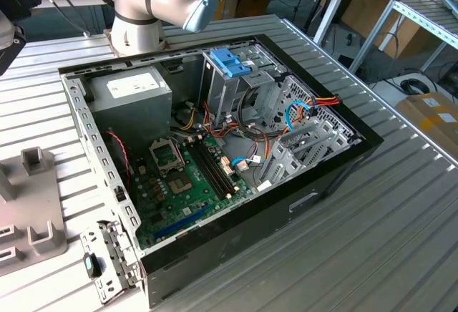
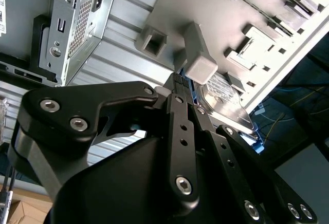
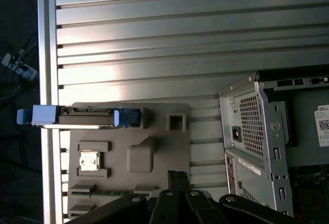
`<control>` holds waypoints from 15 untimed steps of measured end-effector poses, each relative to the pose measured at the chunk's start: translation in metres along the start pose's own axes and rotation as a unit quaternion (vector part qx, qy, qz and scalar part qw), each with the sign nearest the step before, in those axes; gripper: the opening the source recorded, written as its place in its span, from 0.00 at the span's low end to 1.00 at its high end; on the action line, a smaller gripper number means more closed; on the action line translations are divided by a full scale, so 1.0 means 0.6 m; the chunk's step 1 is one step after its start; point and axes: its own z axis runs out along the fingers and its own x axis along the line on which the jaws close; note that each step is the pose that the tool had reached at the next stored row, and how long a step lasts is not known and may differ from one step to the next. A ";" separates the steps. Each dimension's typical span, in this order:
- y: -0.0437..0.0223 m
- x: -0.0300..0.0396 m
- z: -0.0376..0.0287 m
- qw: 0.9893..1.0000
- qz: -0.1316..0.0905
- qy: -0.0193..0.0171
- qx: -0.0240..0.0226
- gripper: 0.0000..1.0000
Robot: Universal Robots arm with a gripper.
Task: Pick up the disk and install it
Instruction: 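Reach for the disk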
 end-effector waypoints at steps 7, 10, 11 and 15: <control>0.000 0.002 0.000 1.000 0.000 0.000 0.000 0.11; 0.000 0.004 0.000 1.000 0.000 0.000 0.000 0.11; 0.000 0.004 0.000 1.000 0.000 0.000 0.000 0.11; -0.001 0.006 0.000 1.000 0.000 0.000 0.000 0.11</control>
